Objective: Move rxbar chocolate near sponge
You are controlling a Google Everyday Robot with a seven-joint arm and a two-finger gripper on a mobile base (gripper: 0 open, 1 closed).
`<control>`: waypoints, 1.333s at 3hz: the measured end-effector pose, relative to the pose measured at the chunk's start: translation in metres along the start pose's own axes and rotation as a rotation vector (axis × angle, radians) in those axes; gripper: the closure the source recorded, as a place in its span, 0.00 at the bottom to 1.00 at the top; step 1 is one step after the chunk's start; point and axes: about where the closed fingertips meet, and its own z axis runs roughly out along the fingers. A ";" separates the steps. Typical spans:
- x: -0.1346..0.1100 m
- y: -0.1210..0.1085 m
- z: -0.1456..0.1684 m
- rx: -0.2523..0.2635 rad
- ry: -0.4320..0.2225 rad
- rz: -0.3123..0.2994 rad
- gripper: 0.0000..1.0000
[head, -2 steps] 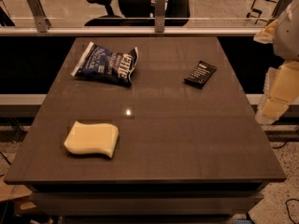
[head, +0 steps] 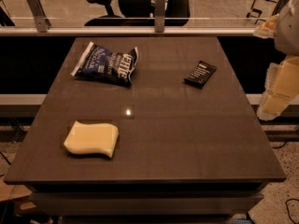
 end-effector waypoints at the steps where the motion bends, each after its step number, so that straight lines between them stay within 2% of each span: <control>1: -0.005 -0.017 -0.008 0.018 -0.010 -0.074 0.00; 2: -0.012 -0.040 -0.021 0.067 -0.024 -0.161 0.00; 4: -0.026 -0.092 -0.038 0.111 0.029 -0.356 0.00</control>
Offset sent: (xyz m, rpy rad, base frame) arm 0.0531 -0.0050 0.0535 -0.0721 -0.1504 0.2373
